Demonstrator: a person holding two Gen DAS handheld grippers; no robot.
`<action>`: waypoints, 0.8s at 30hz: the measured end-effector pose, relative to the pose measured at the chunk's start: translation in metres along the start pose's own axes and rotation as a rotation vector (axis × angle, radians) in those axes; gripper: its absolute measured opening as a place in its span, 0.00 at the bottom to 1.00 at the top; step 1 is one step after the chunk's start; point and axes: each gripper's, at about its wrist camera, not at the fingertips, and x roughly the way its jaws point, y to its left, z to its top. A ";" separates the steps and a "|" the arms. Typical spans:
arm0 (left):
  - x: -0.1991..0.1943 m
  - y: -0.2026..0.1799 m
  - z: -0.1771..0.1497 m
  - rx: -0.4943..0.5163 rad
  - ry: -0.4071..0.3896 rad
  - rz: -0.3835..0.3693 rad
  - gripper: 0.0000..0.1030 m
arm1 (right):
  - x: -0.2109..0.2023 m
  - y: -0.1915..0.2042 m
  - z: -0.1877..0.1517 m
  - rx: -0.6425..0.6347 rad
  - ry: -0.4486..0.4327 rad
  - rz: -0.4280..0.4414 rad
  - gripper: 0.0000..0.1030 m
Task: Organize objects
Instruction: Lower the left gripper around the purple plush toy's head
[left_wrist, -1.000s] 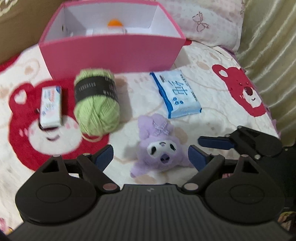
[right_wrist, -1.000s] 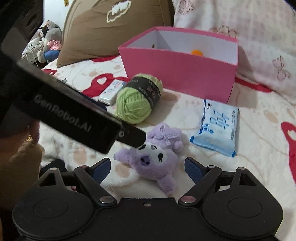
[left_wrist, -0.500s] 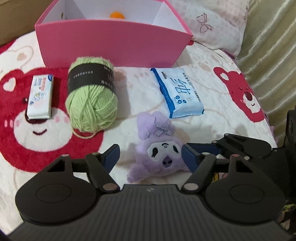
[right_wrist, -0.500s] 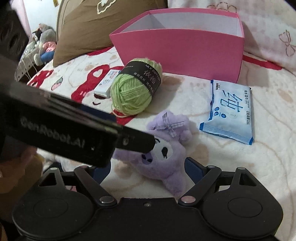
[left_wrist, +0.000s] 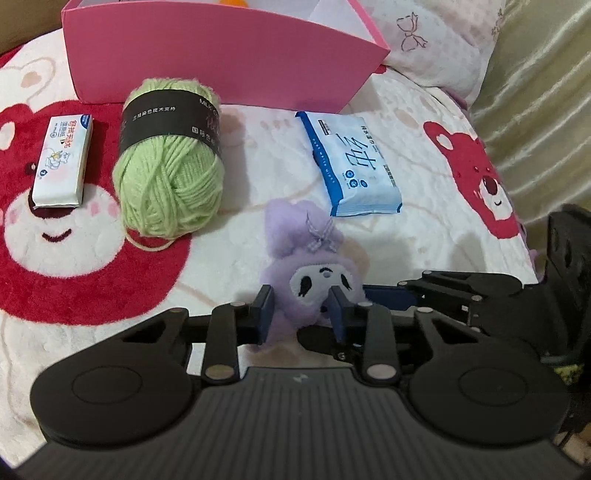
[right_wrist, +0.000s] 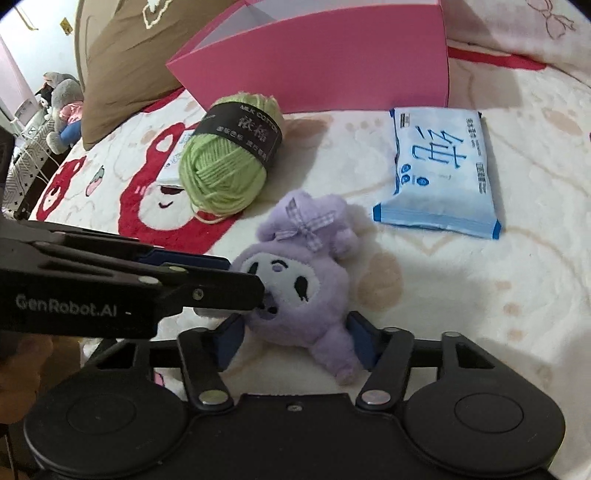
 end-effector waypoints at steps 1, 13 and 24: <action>0.001 0.001 0.000 -0.006 0.001 0.005 0.30 | -0.001 0.001 0.000 -0.008 -0.008 0.001 0.56; 0.021 0.012 -0.001 -0.203 0.023 -0.040 0.31 | -0.004 0.016 -0.002 -0.176 -0.029 -0.156 0.56; 0.019 0.009 -0.004 -0.183 -0.044 -0.051 0.30 | -0.004 0.001 -0.002 -0.083 -0.054 -0.077 0.57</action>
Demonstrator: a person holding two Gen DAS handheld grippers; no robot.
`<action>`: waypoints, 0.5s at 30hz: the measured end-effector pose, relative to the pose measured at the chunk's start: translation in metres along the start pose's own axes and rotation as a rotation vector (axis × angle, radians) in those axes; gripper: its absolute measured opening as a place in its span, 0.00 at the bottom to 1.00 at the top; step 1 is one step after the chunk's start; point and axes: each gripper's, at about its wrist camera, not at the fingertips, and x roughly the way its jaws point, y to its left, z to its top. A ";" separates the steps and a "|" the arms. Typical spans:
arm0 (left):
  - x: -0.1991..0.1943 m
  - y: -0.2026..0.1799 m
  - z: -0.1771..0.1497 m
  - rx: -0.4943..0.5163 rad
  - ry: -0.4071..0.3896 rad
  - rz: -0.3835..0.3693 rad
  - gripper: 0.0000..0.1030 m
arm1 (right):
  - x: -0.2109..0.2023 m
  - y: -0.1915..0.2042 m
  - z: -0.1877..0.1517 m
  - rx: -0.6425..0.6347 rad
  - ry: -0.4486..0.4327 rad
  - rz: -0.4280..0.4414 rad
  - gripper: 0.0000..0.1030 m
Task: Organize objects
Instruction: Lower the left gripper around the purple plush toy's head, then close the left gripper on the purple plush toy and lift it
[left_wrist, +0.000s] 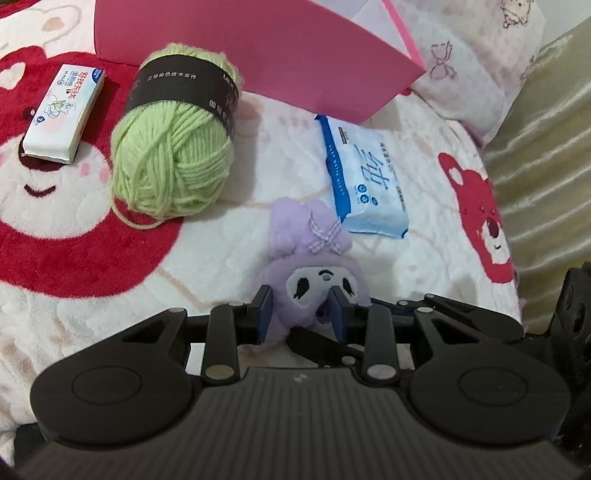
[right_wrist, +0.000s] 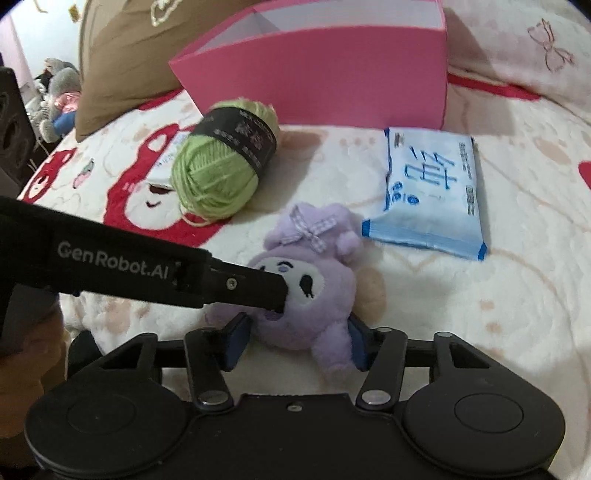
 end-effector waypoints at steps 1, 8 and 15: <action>0.000 0.000 0.001 -0.003 0.000 -0.002 0.30 | -0.001 0.000 0.000 -0.008 -0.008 0.001 0.56; -0.003 -0.009 0.000 0.038 -0.007 0.010 0.30 | -0.004 0.001 0.000 -0.022 -0.031 0.004 0.55; -0.014 -0.017 -0.001 0.079 -0.016 -0.008 0.30 | -0.010 0.002 0.003 -0.009 -0.041 0.008 0.56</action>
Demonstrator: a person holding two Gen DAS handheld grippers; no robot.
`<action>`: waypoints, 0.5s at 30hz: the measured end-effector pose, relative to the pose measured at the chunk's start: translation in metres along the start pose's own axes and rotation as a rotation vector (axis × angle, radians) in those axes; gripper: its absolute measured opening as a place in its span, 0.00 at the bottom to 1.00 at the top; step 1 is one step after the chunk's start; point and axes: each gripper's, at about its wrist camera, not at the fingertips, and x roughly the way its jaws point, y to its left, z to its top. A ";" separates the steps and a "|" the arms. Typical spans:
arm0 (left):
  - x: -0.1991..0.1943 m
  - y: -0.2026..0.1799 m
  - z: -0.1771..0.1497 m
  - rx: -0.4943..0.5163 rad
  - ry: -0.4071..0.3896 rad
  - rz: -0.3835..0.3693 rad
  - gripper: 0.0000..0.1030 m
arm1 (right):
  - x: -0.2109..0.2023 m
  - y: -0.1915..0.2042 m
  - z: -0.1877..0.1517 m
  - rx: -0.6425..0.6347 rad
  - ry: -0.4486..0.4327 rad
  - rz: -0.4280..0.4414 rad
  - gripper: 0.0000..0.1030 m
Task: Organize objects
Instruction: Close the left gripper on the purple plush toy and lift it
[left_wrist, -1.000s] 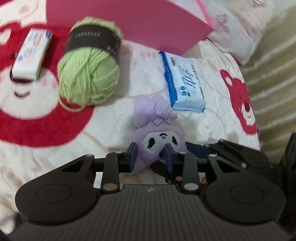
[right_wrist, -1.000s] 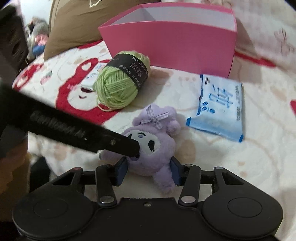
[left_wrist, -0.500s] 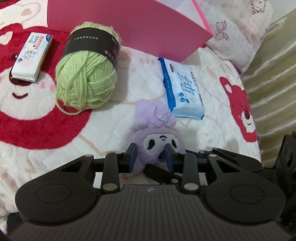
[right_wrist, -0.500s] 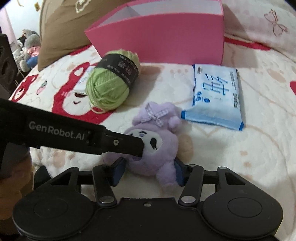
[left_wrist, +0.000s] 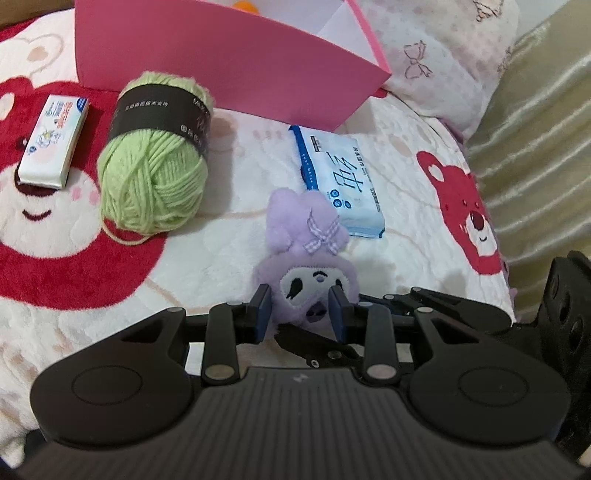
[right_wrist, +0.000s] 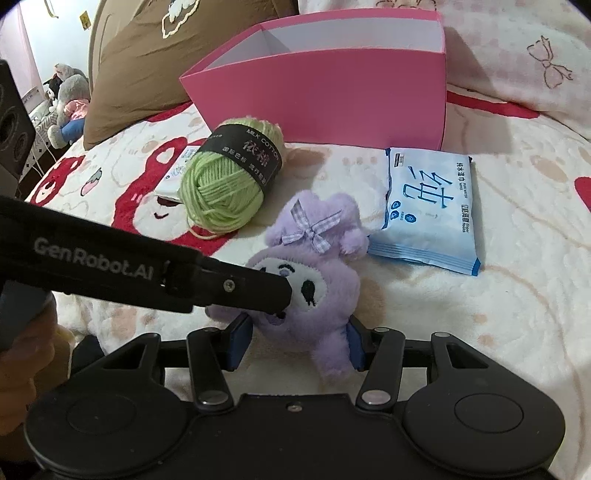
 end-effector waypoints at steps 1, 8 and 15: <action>-0.001 -0.001 -0.001 0.005 0.002 -0.003 0.30 | -0.001 0.001 0.000 0.003 0.000 0.005 0.58; -0.008 0.000 -0.005 -0.008 0.011 -0.034 0.30 | -0.010 0.011 0.000 -0.028 -0.025 -0.001 0.73; -0.018 0.000 -0.005 -0.019 0.002 -0.076 0.30 | -0.010 0.015 0.001 -0.035 -0.032 -0.019 0.75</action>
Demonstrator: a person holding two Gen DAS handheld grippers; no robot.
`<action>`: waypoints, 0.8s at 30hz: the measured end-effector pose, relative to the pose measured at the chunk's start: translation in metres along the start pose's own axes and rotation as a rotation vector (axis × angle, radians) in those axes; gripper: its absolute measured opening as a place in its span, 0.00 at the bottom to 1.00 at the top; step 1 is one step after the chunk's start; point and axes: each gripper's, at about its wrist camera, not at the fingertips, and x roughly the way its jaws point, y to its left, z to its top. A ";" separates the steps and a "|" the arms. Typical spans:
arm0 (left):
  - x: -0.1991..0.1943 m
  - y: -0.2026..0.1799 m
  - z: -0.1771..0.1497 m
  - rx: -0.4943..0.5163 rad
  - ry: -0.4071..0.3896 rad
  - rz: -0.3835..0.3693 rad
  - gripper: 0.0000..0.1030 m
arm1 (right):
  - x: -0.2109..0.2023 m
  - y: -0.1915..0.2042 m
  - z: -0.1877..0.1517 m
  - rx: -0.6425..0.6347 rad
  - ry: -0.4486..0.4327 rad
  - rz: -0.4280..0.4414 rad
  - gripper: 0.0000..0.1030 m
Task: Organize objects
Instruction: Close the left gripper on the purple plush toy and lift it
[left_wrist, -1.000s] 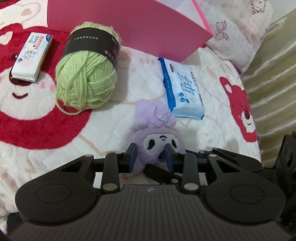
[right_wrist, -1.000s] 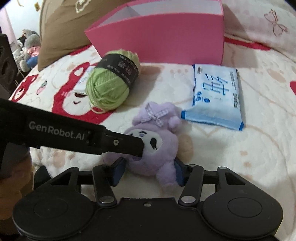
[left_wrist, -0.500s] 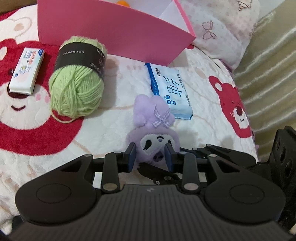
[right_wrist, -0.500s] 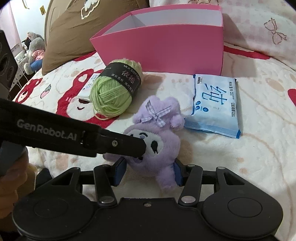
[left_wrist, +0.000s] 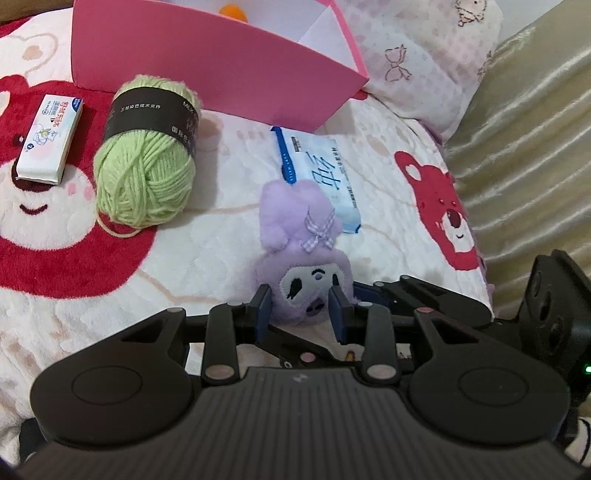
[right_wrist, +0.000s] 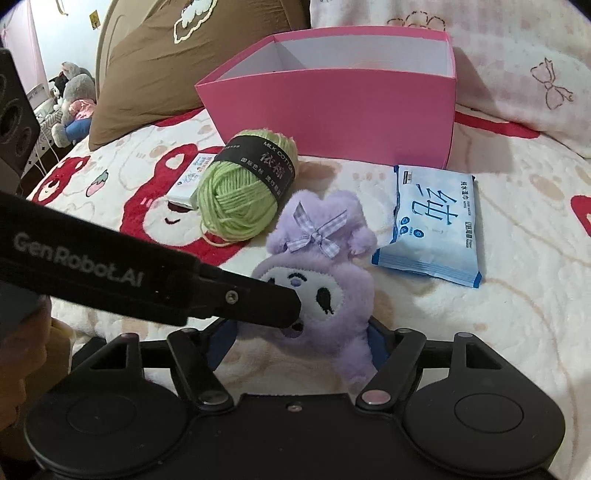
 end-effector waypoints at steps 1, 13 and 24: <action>-0.001 0.002 0.000 -0.021 0.007 -0.012 0.31 | -0.001 0.001 0.000 0.000 -0.002 -0.003 0.75; -0.015 -0.003 -0.005 0.026 -0.022 -0.026 0.32 | -0.003 0.011 -0.003 -0.082 -0.026 -0.034 0.69; 0.008 0.020 -0.002 0.029 -0.017 0.012 0.32 | 0.008 0.014 0.000 -0.082 0.027 -0.034 0.66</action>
